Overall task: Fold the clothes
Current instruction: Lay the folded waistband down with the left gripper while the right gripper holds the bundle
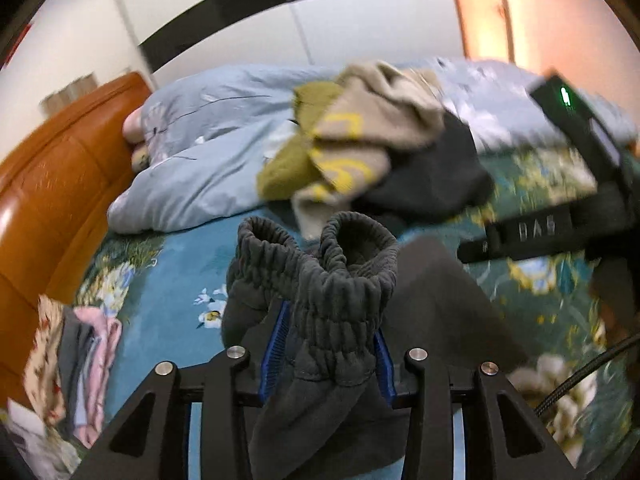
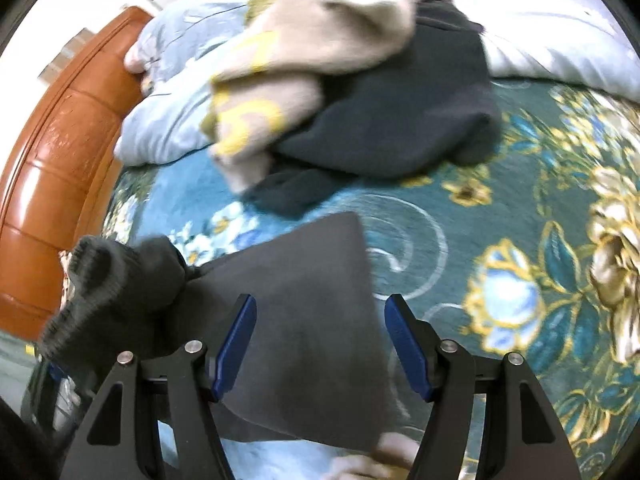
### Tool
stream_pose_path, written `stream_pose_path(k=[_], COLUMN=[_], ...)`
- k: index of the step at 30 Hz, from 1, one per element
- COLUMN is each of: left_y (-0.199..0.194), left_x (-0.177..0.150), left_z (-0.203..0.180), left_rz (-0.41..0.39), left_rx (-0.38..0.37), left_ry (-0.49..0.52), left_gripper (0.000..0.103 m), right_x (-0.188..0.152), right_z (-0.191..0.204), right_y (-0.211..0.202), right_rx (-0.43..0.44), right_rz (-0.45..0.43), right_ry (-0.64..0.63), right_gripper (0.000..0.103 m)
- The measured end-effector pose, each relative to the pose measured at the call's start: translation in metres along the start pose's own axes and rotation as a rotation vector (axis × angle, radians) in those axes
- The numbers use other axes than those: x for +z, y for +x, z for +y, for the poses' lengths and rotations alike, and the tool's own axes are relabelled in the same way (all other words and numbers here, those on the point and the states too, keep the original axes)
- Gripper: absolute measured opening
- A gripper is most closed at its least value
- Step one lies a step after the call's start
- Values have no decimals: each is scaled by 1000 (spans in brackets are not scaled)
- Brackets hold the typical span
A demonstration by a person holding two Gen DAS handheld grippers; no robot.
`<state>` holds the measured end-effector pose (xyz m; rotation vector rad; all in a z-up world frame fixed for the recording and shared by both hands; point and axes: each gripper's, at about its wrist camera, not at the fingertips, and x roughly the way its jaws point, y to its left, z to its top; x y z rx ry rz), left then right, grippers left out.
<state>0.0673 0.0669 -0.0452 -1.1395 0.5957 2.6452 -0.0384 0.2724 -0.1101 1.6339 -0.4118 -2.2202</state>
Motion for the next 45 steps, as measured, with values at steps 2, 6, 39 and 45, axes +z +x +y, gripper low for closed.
stream_pose_path(k=[2,6,39,45], left_y=[3,5,43,53], left_x=[-2,-3,-115,-129], left_z=[-10,-22,146,150], left_rz=[26,54,222,242], left_rx=[27,2,-401,-461], left_ry=[29,42,-971,-1051], left_gripper=[44,65,79,79], right_x=[-2,-6,-10,-9], right_z=[-9,-17,112,117], right_y=[0,2,35,45], right_rx=[-12,-27,202,244], right_rz=[6,15,122,155], right_ry=[9,7,-351,-272], right_gripper=[68,68,68,35])
